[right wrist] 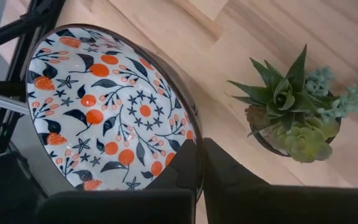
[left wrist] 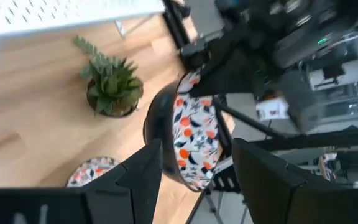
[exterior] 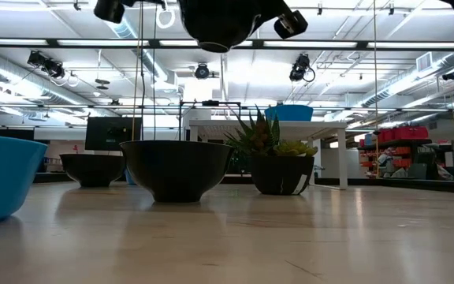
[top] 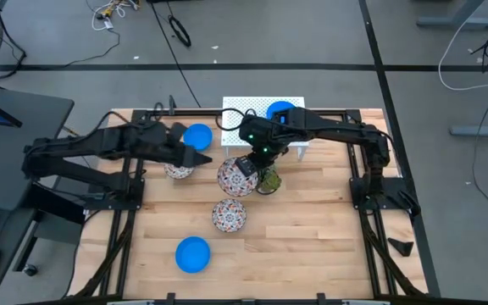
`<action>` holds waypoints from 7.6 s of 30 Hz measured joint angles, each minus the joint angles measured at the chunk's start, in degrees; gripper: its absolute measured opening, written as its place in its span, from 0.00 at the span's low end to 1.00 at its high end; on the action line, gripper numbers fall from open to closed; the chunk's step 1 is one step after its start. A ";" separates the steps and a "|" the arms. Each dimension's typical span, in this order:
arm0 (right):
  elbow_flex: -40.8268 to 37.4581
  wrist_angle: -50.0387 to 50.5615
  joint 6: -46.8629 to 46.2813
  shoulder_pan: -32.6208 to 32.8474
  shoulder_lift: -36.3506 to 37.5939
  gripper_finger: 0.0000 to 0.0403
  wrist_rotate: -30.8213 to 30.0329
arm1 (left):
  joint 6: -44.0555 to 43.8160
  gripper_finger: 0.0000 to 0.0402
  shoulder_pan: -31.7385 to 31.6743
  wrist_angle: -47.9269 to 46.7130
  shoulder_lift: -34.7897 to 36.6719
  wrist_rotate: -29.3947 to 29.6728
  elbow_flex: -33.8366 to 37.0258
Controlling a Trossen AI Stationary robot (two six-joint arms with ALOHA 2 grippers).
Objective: Pick & Place Mini bowls
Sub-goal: Put the bottom white patterned bowl on the shelf
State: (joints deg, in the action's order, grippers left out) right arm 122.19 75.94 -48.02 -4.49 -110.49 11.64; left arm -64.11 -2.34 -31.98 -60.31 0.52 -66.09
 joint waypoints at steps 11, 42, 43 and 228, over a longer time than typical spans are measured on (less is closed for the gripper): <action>-0.01 0.33 1.58 0.25 0.23 0.00 0.03 | -2.79 0.50 2.63 0.46 -9.21 -3.86 -0.61; -0.11 2.10 -0.87 1.00 0.23 0.02 2.05 | -13.30 0.17 2.54 3.19 -14.88 -6.75 -0.52; -0.11 2.06 -0.55 1.01 0.23 0.03 2.57 | -13.32 0.17 2.54 3.27 -14.97 -7.31 -0.52; -0.07 5.34 35.53 -13.73 25.52 0.34 -12.24 | 11.57 0.48 -34.37 -31.86 -57.45 -17.64 -53.63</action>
State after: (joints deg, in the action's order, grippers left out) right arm 122.13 81.28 -12.49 -18.22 -84.97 -0.61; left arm -52.53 -36.71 -63.84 -117.77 -17.12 -119.72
